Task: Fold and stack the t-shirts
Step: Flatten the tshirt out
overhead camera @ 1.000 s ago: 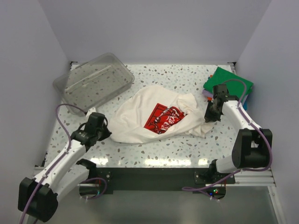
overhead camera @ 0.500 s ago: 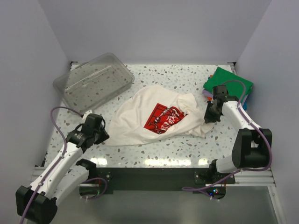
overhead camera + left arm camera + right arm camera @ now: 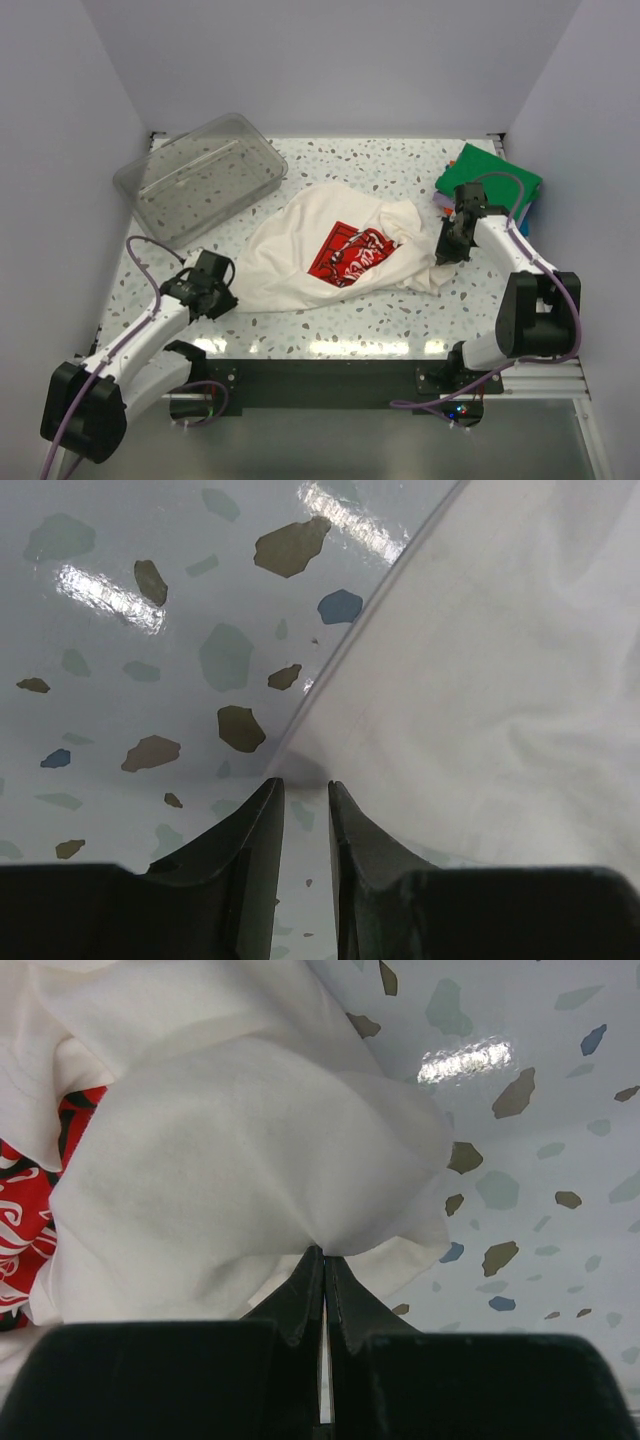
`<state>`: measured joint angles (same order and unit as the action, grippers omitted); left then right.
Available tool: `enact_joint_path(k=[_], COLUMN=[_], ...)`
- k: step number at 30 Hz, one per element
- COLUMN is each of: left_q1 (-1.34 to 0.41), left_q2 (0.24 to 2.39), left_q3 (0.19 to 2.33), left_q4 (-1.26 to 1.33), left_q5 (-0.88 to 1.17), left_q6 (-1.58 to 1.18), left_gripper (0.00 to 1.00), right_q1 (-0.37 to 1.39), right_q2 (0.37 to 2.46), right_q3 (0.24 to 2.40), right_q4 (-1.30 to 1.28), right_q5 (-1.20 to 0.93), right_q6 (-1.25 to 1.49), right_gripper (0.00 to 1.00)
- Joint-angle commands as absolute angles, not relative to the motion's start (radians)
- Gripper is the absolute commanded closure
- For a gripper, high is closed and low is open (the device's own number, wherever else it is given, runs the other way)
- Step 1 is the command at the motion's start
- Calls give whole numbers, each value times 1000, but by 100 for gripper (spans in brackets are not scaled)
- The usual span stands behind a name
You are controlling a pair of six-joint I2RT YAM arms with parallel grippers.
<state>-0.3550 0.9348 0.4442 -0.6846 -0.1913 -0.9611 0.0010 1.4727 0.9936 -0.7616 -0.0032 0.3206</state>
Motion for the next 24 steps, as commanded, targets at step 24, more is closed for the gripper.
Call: enact_joint_path(k=[24], left_q1=[-376], left_q2=[945], left_q3=[449], left_q4=[-663], left_q5=[-239], left_q6=[-1028], left_gripper=[60], right_q1=[3], right_q2=[1445], right_q3=[976], right_q4=[-735], right_q5=[-14], right_q6=[336], right_gripper=[100])
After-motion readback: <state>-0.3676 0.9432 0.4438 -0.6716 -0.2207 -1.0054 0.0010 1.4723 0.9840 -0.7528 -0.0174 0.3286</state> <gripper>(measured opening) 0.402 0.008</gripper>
